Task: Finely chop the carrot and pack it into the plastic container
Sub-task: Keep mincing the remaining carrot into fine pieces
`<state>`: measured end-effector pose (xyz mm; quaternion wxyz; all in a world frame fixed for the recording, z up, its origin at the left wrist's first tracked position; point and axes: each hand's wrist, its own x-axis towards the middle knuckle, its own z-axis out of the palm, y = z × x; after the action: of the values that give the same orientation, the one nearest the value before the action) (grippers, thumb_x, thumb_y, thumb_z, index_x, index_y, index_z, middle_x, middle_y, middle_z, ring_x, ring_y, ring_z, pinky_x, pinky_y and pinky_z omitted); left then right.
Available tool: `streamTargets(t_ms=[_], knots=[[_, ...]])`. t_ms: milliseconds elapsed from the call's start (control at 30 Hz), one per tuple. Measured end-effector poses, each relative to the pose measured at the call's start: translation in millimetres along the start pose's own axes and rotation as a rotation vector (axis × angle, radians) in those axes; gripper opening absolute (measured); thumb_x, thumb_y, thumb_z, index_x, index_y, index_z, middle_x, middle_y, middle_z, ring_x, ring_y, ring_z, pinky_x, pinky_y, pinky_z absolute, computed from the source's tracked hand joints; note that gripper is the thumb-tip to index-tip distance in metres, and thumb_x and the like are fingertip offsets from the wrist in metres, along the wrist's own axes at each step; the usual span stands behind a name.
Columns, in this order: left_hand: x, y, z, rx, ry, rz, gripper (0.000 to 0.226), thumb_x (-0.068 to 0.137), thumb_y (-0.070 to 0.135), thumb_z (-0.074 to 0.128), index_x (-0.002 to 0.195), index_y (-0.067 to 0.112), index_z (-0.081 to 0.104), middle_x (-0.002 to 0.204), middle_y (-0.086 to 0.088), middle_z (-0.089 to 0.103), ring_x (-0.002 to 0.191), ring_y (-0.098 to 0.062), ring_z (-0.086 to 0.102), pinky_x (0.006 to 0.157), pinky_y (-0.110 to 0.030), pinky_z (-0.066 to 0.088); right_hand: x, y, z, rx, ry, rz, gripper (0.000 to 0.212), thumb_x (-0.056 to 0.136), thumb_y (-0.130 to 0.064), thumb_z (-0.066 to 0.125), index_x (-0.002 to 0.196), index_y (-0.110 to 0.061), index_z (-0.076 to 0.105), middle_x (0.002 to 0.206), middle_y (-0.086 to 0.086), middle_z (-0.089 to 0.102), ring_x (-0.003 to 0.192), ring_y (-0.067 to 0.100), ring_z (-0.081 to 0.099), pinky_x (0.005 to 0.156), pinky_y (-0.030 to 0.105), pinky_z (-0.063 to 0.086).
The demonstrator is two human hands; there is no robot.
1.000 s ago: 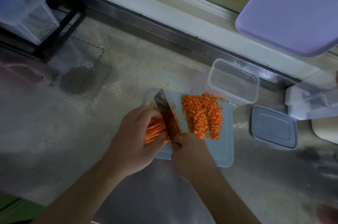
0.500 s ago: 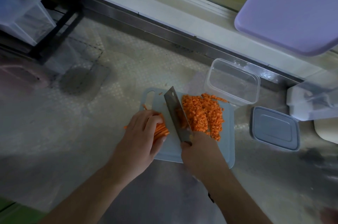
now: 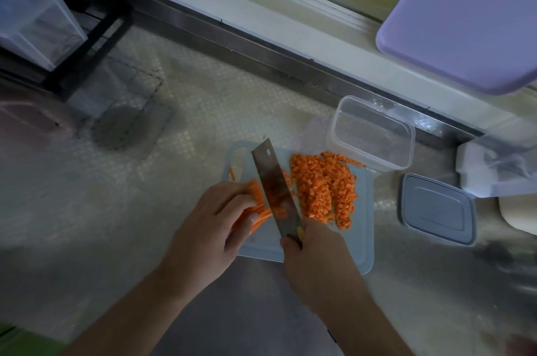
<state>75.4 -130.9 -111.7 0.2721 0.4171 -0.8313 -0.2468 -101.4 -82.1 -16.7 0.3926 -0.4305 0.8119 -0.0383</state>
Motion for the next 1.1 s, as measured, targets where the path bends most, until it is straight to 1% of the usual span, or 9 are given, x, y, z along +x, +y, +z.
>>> streamTargets(t_ms=[67, 167, 267, 367, 533, 700, 800, 900, 1100], knots=[[-1, -4, 5, -0.014, 0.019, 0.003, 0.013, 0.1, 0.017, 0.067, 0.112, 0.014, 0.07, 0.124, 0.007, 0.059, 0.117, -0.015, 0.057, 0.101, -0.023, 0.044, 0, -3, 3, -0.008, -0.008, -0.016, 0.02, 0.102, -0.03, 0.053, 0.083, -0.031, 0.047, 0.081, -0.009, 0.056, 0.068, 0.007, 0.056, 0.052, 0.021, 0.04], [-1, -6, 8, -0.009, 0.029, 0.003, 0.009, 0.1, 0.016, 0.065, 0.106, 0.012, 0.071, 0.12, 0.006, 0.062, 0.114, -0.017, 0.058, 0.098, -0.026, 0.046, 4, -7, 9, -0.03, -0.009, -0.016, 0.009, 0.101, -0.031, 0.053, 0.092, -0.032, 0.05, 0.082, -0.01, 0.055, 0.069, 0.006, 0.055, 0.052, 0.021, 0.038], [-1, -6, 9, -0.005, 0.029, 0.013, 0.005, 0.099, 0.013, 0.066, 0.099, 0.011, 0.071, 0.116, 0.004, 0.063, 0.111, -0.02, 0.059, 0.098, -0.026, 0.045, 7, -10, 14, -0.087, -0.003, -0.008, 0.014, 0.1, -0.029, 0.051, 0.088, -0.032, 0.046, 0.081, -0.011, 0.052, 0.069, 0.006, 0.05, 0.054, 0.022, 0.036], [1, -6, 8, 0.001, 0.028, 0.016, 0.006, 0.099, 0.014, 0.066, 0.096, 0.01, 0.07, 0.113, 0.004, 0.063, 0.107, -0.019, 0.059, 0.098, -0.025, 0.045, 7, -14, 17, -0.119, -0.01, 0.009, 0.011, 0.1, -0.025, 0.05, 0.091, -0.029, 0.049, 0.084, -0.008, 0.055, 0.072, 0.008, 0.052, 0.058, 0.026, 0.04], [3, -8, 7, -0.011, 0.028, 0.029, 0.01, 0.101, 0.014, 0.063, 0.093, 0.01, 0.069, 0.111, 0.003, 0.063, 0.106, -0.019, 0.059, 0.099, -0.022, 0.043, 11, -20, 21, -0.201, -0.024, 0.041, 0.016, 0.096, -0.017, 0.051, 0.087, -0.028, 0.044, 0.085, -0.008, 0.051, 0.069, 0.006, 0.047, 0.051, 0.02, 0.033], [5, -6, 4, -0.008, 0.019, 0.015, 0.014, 0.102, 0.016, 0.061, 0.091, 0.011, 0.069, 0.109, 0.004, 0.062, 0.105, -0.017, 0.057, 0.1, -0.014, 0.036, 15, -22, 26, -0.165, -0.02, 0.075, 0.019, 0.093, -0.014, 0.05, 0.083, -0.029, 0.044, 0.081, -0.009, 0.05, 0.067, 0.007, 0.048, 0.052, 0.021, 0.036], [4, -7, 4, -0.007, 0.022, 0.019, 0.012, 0.101, 0.015, 0.063, 0.091, 0.011, 0.069, 0.109, 0.004, 0.062, 0.104, -0.018, 0.058, 0.098, -0.018, 0.041, 16, -20, 29, -0.124, 0.008, 0.05, 0.015, 0.093, -0.016, 0.049, 0.084, -0.028, 0.05, 0.08, -0.009, 0.055, 0.07, 0.011, 0.053, 0.058, 0.024, 0.041], [3, -7, 6, 0.002, 0.035, 0.01, 0.012, 0.101, 0.014, 0.063, 0.091, 0.011, 0.069, 0.109, 0.004, 0.064, 0.103, -0.02, 0.06, 0.093, -0.028, 0.048, 14, -17, 27, -0.07, 0.021, 0.017, 0.016, 0.097, -0.02, 0.05, 0.085, -0.029, 0.055, 0.078, -0.009, 0.059, 0.068, 0.008, 0.055, 0.053, 0.018, 0.038], [2, -8, 5, 0.008, 0.015, 0.004, 0.009, 0.101, 0.018, 0.066, 0.094, 0.013, 0.069, 0.108, 0.003, 0.064, 0.102, -0.02, 0.06, 0.09, -0.03, 0.048, 3, -19, 10, -0.044, 0.041, -0.001, 0.026, 0.099, -0.019, 0.053, 0.077, -0.03, 0.049, 0.074, -0.01, 0.057, 0.065, 0.005, 0.054, 0.049, 0.013, 0.038]])
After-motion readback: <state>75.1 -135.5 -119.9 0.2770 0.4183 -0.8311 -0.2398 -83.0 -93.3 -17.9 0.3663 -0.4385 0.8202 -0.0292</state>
